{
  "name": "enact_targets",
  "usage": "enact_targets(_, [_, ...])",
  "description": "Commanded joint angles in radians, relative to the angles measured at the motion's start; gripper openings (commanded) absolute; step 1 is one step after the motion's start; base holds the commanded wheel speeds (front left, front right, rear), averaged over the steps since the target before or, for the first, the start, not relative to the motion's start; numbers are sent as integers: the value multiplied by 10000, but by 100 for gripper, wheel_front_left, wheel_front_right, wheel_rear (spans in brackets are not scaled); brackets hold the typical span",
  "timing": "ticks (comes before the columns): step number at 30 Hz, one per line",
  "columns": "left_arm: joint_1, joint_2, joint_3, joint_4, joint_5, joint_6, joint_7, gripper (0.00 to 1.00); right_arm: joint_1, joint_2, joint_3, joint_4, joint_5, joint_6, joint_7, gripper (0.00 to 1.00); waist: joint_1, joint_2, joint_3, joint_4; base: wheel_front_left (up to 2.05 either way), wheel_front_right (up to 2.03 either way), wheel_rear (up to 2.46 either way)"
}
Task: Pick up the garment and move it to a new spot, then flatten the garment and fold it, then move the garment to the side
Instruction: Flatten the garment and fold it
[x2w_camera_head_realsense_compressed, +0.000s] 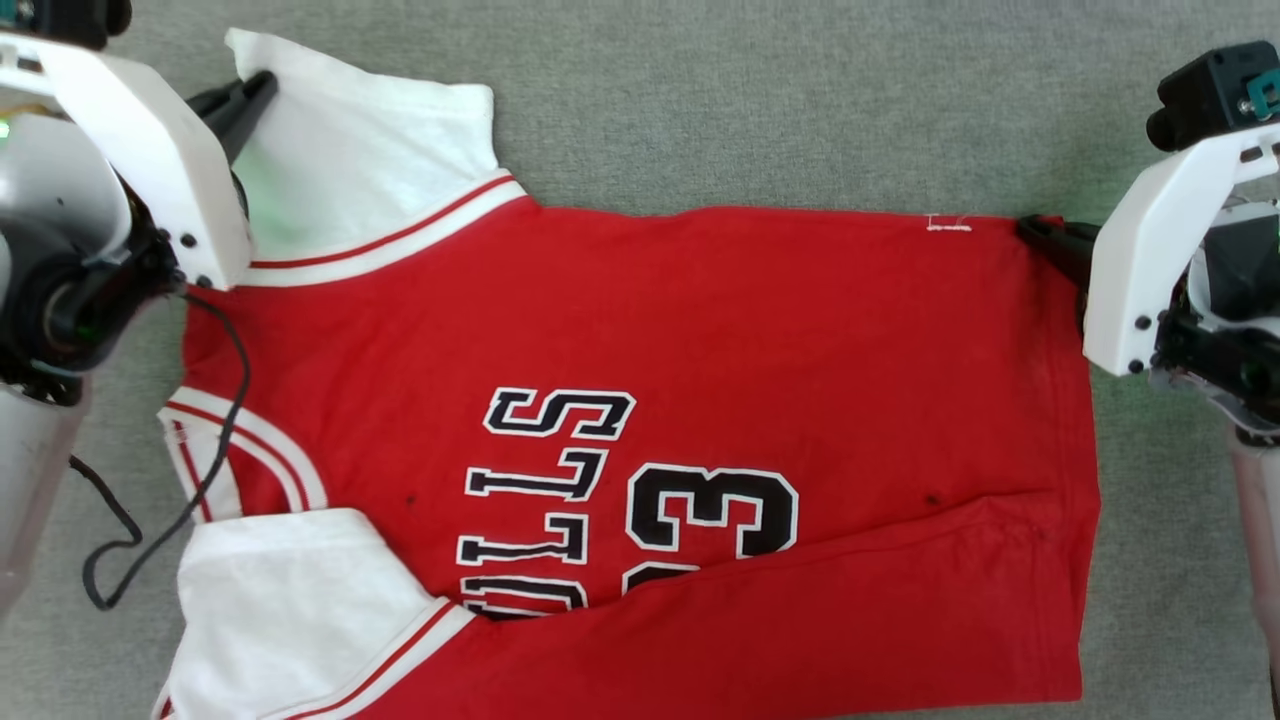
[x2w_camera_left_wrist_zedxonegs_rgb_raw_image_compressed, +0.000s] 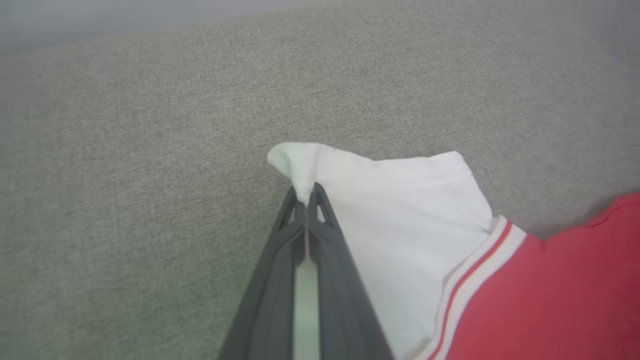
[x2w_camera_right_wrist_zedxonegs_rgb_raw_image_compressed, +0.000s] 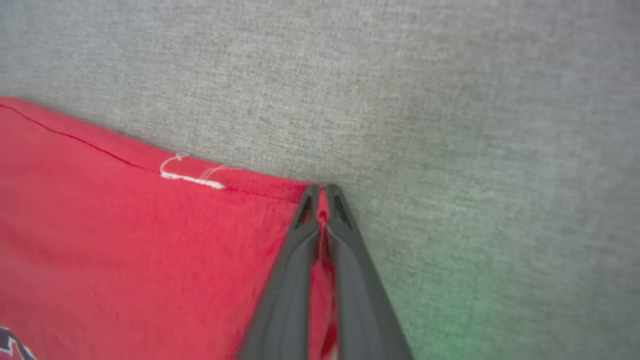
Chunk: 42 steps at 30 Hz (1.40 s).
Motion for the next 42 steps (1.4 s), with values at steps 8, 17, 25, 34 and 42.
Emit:
enact_targets(8, [1418,-283,371,38,-218,108,-1443,0,879,-252,-262,-484,-596,-2,-1497,0,0,0,-1591,352,0,0,0])
enact_targets(17, [5041,-450,895,-393,-950,676,-2996,0,3138,-159,-562,-85,-216,-2,-2791,0,0,0,-3758,642,0,0,0])
enact_targets(25, [8237,-968,810,-949,-1542,1288,-3774,0,5089,-32,-908,383,355,-2,-3667,0,0,0,-4738,824,0,0,0])
enact_targets(34, [8878,-1797,-48,141,-1247,1240,-4118,100,6330,217,-901,677,469,-2,-4005,100,0,0,-4966,683,0,0,0])
enact_targets(42, [8568,-1938,145,-95,-283,1328,-5849,100,6960,124,-1066,-771,398,-2,-4475,100,0,0,-5473,440,0,0,0])
